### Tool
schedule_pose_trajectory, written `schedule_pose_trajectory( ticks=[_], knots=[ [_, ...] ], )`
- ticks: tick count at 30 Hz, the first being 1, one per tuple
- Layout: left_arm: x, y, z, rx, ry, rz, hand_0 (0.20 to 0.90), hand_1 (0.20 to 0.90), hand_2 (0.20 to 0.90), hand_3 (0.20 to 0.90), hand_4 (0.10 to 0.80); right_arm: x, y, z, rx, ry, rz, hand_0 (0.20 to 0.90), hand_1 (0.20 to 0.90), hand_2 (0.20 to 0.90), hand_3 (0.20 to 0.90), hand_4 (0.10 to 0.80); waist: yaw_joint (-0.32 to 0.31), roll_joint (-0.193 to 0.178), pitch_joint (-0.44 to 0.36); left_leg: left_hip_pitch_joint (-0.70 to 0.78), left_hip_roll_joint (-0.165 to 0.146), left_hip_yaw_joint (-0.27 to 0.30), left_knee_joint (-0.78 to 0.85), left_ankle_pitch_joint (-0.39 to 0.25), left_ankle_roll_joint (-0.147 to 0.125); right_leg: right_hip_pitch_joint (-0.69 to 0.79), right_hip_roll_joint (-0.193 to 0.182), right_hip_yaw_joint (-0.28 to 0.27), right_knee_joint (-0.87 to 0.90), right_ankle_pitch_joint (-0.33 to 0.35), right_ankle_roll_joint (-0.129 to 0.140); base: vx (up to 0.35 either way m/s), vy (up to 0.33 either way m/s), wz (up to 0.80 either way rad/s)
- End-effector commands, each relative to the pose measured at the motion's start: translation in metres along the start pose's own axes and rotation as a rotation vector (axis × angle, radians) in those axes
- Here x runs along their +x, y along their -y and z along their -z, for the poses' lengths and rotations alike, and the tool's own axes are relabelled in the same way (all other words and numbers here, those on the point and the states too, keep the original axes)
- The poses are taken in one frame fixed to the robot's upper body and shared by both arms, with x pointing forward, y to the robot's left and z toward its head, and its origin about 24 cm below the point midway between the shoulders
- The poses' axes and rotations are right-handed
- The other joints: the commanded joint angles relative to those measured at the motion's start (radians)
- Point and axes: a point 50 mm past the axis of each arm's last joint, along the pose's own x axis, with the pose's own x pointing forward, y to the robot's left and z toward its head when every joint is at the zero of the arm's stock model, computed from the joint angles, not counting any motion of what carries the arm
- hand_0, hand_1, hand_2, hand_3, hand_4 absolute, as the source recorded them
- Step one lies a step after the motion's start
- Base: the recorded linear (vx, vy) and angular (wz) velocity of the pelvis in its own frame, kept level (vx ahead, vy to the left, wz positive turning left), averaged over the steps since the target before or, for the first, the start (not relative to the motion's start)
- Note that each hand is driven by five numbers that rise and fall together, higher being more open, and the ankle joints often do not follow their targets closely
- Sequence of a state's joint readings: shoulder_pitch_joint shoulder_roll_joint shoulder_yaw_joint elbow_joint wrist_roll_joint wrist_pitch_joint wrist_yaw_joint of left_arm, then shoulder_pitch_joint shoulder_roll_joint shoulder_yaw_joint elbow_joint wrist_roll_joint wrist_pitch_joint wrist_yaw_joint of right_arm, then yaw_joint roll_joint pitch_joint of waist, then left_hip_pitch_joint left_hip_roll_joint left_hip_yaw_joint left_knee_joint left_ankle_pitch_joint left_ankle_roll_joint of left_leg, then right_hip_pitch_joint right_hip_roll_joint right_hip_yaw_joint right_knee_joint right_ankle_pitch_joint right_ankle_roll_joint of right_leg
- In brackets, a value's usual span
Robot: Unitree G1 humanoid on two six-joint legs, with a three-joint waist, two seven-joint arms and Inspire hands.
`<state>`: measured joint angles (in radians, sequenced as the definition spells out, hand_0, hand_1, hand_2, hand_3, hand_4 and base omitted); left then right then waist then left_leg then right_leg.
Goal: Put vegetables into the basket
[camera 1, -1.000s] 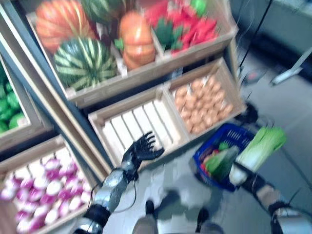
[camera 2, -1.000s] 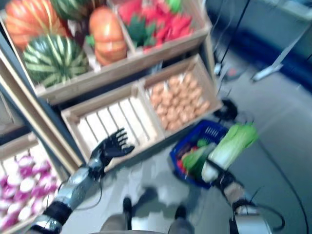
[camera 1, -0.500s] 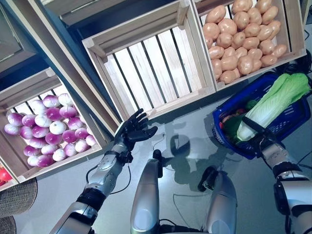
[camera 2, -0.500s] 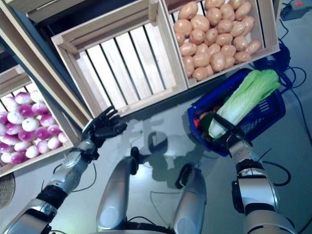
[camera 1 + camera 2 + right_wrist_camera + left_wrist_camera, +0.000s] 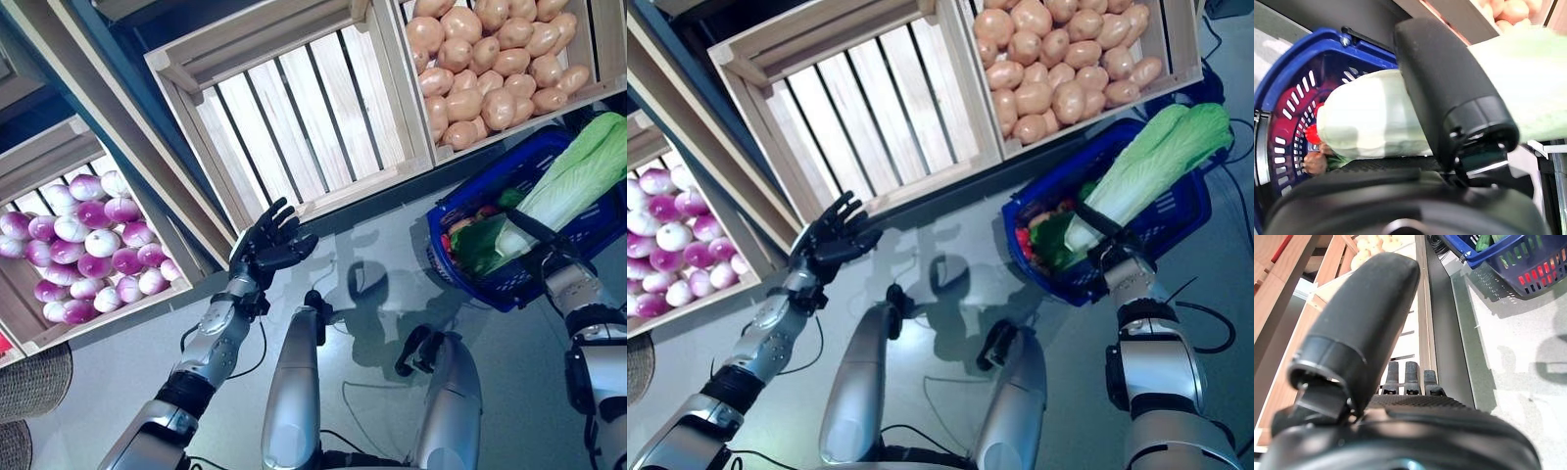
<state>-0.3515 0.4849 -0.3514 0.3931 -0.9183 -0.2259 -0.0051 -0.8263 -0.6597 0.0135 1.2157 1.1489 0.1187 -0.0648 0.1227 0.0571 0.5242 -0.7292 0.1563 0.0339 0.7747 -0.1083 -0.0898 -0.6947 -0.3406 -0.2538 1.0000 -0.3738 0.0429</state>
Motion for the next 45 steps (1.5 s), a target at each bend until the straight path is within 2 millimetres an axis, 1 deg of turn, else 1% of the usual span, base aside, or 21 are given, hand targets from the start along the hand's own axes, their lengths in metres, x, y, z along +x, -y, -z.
schedule_pose_trajectory(
  ticks=[1,12,14,15,16,17,20,22,24,25,27,28,29,30,33,34,39,40,41,42,45],
  knots=[
    [0.01,0.02,-0.046,0.001,0.235,0.105,0.9,0.9,0.9,0.9,0.8,-0.006,-0.006,-0.06,0.081,0.211,-0.003,0.9,0.9,0.9,0.9,0.8,-0.01,0.013,-0.004,0.091,0.0,-0.003,0.064,-0.157,0.028,0.064,0.008,-0.001,-0.033,0.067,0.0,0.0,0.0,0.0],
    [0.013,0.02,-0.046,-0.028,0.231,0.121,0.9,0.9,0.9,0.9,0.8,-0.005,0.001,-0.053,0.074,0.188,-0.006,0.9,0.9,0.9,0.9,0.8,-0.01,-0.003,-0.02,0.218,0.011,0.018,-0.022,-0.135,0.022,0.175,0.018,-0.009,-0.117,0.095,0.01,0.004,0.01,-0.02],
    [0.013,0.019,-0.044,-0.026,0.223,0.119,0.9,0.9,0.9,0.9,0.8,-0.004,0.002,-0.048,0.07,0.172,-0.004,0.9,0.9,0.9,0.9,0.8,-0.011,-0.009,-0.034,0.246,0.015,0.024,-0.051,-0.127,0.021,0.202,0.025,-0.011,-0.148,0.105,0.011,-0.013,0.025,-0.07],
    [0.013,0.018,-0.043,-0.027,0.219,0.116,0.9,0.9,0.9,0.9,0.8,-0.004,0.002,-0.044,0.069,0.163,-0.004,0.9,0.9,0.9,0.9,0.8,-0.012,-0.012,-0.041,0.253,0.018,0.032,-0.078,-0.095,0.027,0.208,0.026,-0.021,-0.176,0.134,0.0,0.023,0.035,-0.09],
    [0.013,0.017,-0.041,-0.024,0.212,0.109,0.9,0.9,0.9,0.9,0.8,-0.003,0.003,-0.039,0.07,0.149,-0.004,0.9,0.9,0.9,0.9,0.8,-0.013,-0.017,-0.054,0.284,0.021,0.03,-0.096,-0.107,0.018,0.238,0.031,-0.017,-0.2,0.127,0.013,-0.038,0.038,-0.08],
    [0.012,0.016,-0.039,-0.019,0.207,0.103,0.9,0.9,0.9,0.9,0.8,-0.003,0.004,-0.035,0.068,0.136,-0.004,0.9,0.9,0.9,0.9,0.8,-0.014,-0.021,-0.062,0.294,0.025,0.041,-0.123,-0.077,0.023,0.25,0.033,-0.028,-0.23,0.153,0.002,0.051,0.046,-0.09],
    [0.01,0.011,-0.033,-0.011,0.182,0.083,0.9,0.9,0.9,0.9,0.8,-0.002,0.01,-0.018,0.07,0.096,-0.006,0.9,0.9,0.9,0.9,0.8,-0.017,-0.034,-0.09,0.362,0.032,0.058,-0.205,-0.043,0.018,0.315,0.048,-0.032,-0.32,0.186,0.005,0.051,0.032,-0.05],
    [0.006,0.006,-0.021,0.002,0.136,0.045,0.9,0.9,0.9,0.9,0.8,-0.002,0.018,0.012,0.056,0.049,0.002,0.9,0.9,0.9,0.9,0.8,-0.021,-0.048,-0.138,0.464,0.031,0.082,-0.331,0.002,0.013,0.415,0.073,-0.041,-0.459,0.227,0.014,0.157,0.037,-0.18],
    [0.005,0.005,-0.012,0.002,0.095,0.026,0.9,0.9,0.9,0.9,0.8,-0.003,0.022,0.027,0.045,0.028,0.005,0.9,0.9,0.9,0.9,0.8,-0.025,-0.056,-0.171,0.522,0.024,0.097,-0.403,0.028,0.011,0.477,0.092,-0.043,-0.547,0.252,0.02,0.167,0.016,-0.16],
    [0.003,0.005,-0.003,0.01,0.059,0.017,0.9,0.9,0.9,0.9,0.8,-0.004,0.024,0.041,0.05,0.007,0.002,0.9,0.9,0.9,0.9,0.8,-0.028,-0.062,-0.197,0.571,0.019,0.108,-0.467,0.052,0.01,0.531,0.108,-0.047,-0.619,0.274,0.025,0.161,0.012,-0.08],
    [-0.001,0.005,0.006,0.014,0.022,0.003,0.9,0.9,0.9,0.9,0.8,-0.006,0.027,0.054,0.056,-0.009,0.003,0.9,0.9,0.9,0.9,0.8,-0.03,-0.067,-0.227,0.618,0.014,0.118,-0.531,0.072,0.007,0.589,0.126,-0.051,-0.7,0.293,0.03,0.188,0.009,-0.02],
    [-0.006,0.005,0.018,0.037,-0.022,-0.019,0.9,0.9,0.9,0.9,0.8,-0.009,0.028,0.069,0.072,-0.021,-0.001,0.9,0.9,0.9,0.9,0.8,-0.032,-0.07,-0.261,0.671,0.005,0.124,-0.603,0.094,0.005,0.651,0.142,-0.055,-0.78,0.315,0.035,0.197,0.012,-0.04],
    [-0.007,0.005,0.02,0.046,-0.031,-0.027,0.9,0.9,0.9,0.9,0.8,-0.01,0.027,0.073,0.073,-0.025,-0.003,0.9,0.9,0.9,0.9,0.8,-0.032,-0.07,-0.27,0.683,0.003,0.126,-0.618,0.098,0.004,0.666,0.146,-0.055,-0.8,0.32,0.036,0.196,0.032,-0.1],
    [-0.012,0.004,0.03,0.113,-0.068,-0.058,0.9,0.9,0.9,0.9,0.8,-0.013,0.02,0.08,0.13,0.002,-0.045,0.9,0.9,0.9,0.9,0.8,-0.037,-0.07,-0.295,0.712,-0.001,0.132,-0.66,0.116,0.003,0.698,0.156,-0.054,-0.847,0.339,0.038,0.111,0.036,-0.1],
    [-0.023,-0.001,0.048,0.165,-0.143,-0.092,0.9,0.9,0.9,0.9,0.8,-0.023,0.008,0.098,0.103,0.042,-0.118,0.9,0.9,0.9,0.9,0.8,-0.046,-0.069,-0.333,0.752,-0.003,0.147,-0.71,0.129,0.002,0.738,0.164,-0.051,-0.903,0.362,0.043,0.12,0.054,-0.07],
    [-0.035,-0.007,0.061,0.196,-0.188,-0.108,0.9,0.9,0.9,0.9,0.8,-0.034,0.005,0.112,0.095,0.049,-0.17,0.9,0.9,0.9,0.9,0.8,-0.053,-0.069,-0.353,0.781,-0.005,0.157,-0.745,0.136,0.004,0.762,0.166,-0.046,-0.937,0.377,0.048,0.088,0.052,-0.09],
    [-0.064,-0.021,0.085,0.296,-0.274,-0.131,0.9,0.9,0.9,0.9,0.8,-0.063,0.013,0.149,0.046,0.015,-0.298,0.9,0.9,0.9,0.9,0.8,-0.072,-0.069,-0.381,0.836,-0.01,0.175,-0.821,0.152,0.007,0.802,0.17,-0.036,-0.997,0.404,0.062,0.06,0.036,-0.04],
    [-0.077,-0.025,0.095,0.328,-0.313,-0.135,0.9,0.9,0.9,0.9,0.8,-0.078,0.015,0.166,0.053,-0.018,-0.331,0.9,0.9,0.9,0.9,0.8,-0.08,-0.069,-0.39,0.854,-0.011,0.183,-0.848,0.157,0.008,0.814,0.171,-0.034,-1.02,0.414,0.067,0.044,0.016,-0.03],
    [-0.084,-0.028,0.1,0.34,-0.339,-0.142,0.9,0.9,0.9,0.9,0.8,-0.085,0.017,0.176,0.051,-0.043,-0.344,0.9,0.9,0.9,0.9,0.8,-0.084,-0.069,-0.394,0.857,-0.012,0.184,-0.854,0.158,0.008,0.818,0.173,-0.035,-1.027,0.417,0.069,0.047,0.008,-0.06],
    [-0.096,-0.033,0.109,0.376,-0.385,-0.146,0.9,0.9,0.9,0.9,0.8,-0.097,0.022,0.193,0.027,-0.092,-0.347,0.9,0.9,0.9,0.9,0.8,-0.093,-0.07,-0.397,0.86,-0.016,0.184,-0.862,0.157,0.01,0.824,0.176,-0.034,-1.041,0.421,0.072,0.0,0.0,0.0],
    [-0.108,-0.037,0.12,0.381,-0.436,-0.168,0.9,0.9,0.9,0.9,0.8,-0.11,0.028,0.213,-0.006,-0.171,-0.335,0.9,0.9,0.9,0.9,0.8,-0.104,-0.071,-0.399,0.86,-0.02,0.184,-0.862,0.152,0.012,0.827,0.177,-0.032,-1.054,0.427,0.076,0.0,0.0,0.0]
  ],
)
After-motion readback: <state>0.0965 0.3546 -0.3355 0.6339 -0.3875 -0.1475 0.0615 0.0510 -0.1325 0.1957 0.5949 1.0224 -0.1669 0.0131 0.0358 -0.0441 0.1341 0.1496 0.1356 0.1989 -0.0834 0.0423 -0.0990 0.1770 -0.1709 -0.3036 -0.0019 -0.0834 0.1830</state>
